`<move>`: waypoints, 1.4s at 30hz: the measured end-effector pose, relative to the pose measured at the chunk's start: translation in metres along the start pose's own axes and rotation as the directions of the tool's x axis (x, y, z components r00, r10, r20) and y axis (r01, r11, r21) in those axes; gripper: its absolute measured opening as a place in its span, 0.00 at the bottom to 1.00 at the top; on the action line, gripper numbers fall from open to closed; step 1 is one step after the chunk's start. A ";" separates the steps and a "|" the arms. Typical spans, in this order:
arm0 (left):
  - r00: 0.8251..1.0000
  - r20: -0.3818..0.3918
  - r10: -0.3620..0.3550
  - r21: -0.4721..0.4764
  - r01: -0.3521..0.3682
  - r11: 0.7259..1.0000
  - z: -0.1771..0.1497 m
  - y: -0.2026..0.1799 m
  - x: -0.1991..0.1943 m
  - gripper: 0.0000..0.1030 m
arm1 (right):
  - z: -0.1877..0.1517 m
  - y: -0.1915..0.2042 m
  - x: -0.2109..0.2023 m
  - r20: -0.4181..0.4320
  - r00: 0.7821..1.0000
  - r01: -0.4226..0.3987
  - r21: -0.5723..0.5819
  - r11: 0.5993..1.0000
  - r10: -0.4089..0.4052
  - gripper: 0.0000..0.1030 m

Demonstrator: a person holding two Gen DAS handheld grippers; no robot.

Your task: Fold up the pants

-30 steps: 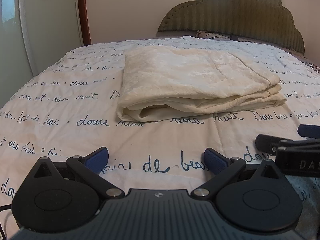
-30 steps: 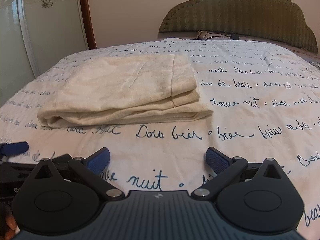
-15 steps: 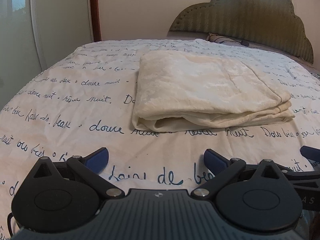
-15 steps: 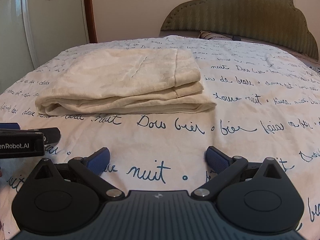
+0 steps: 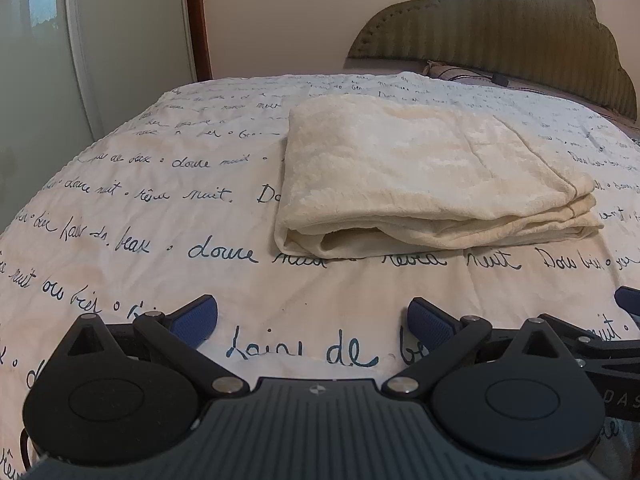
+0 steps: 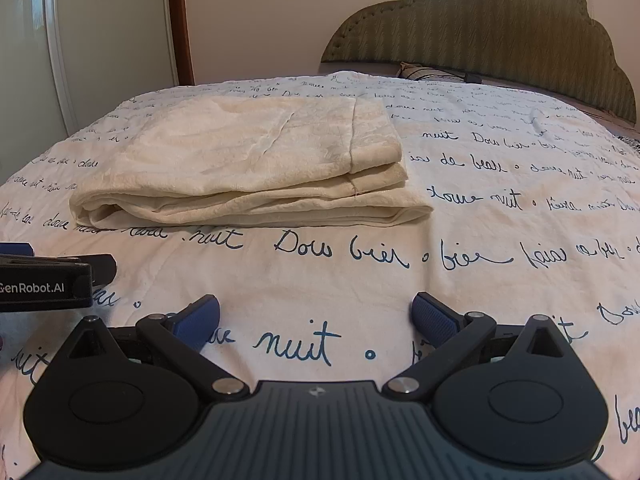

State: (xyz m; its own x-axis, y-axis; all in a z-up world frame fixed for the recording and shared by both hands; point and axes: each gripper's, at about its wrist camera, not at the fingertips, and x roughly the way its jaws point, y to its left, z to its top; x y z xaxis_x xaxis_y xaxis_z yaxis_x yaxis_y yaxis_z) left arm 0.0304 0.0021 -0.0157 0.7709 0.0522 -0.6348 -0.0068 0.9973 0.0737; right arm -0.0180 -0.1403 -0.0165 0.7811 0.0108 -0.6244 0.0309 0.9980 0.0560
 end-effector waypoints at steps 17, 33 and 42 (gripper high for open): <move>1.000 0.003 -0.001 0.013 0.001 1.000 -0.004 -0.003 0.002 1.00 | 0.001 0.000 0.000 -0.007 1.000 0.004 -0.004 1.000 -0.004 1.00; 1.000 0.007 0.004 0.024 -0.004 1.000 -0.006 -0.005 0.003 1.00 | 0.009 0.001 0.009 -0.055 0.998 0.007 -0.018 1.000 -0.008 1.00; 1.000 0.008 0.005 0.026 -0.005 1.000 -0.007 -0.006 0.003 1.00 | 0.009 0.001 0.009 -0.054 0.999 0.007 -0.017 1.000 -0.007 1.00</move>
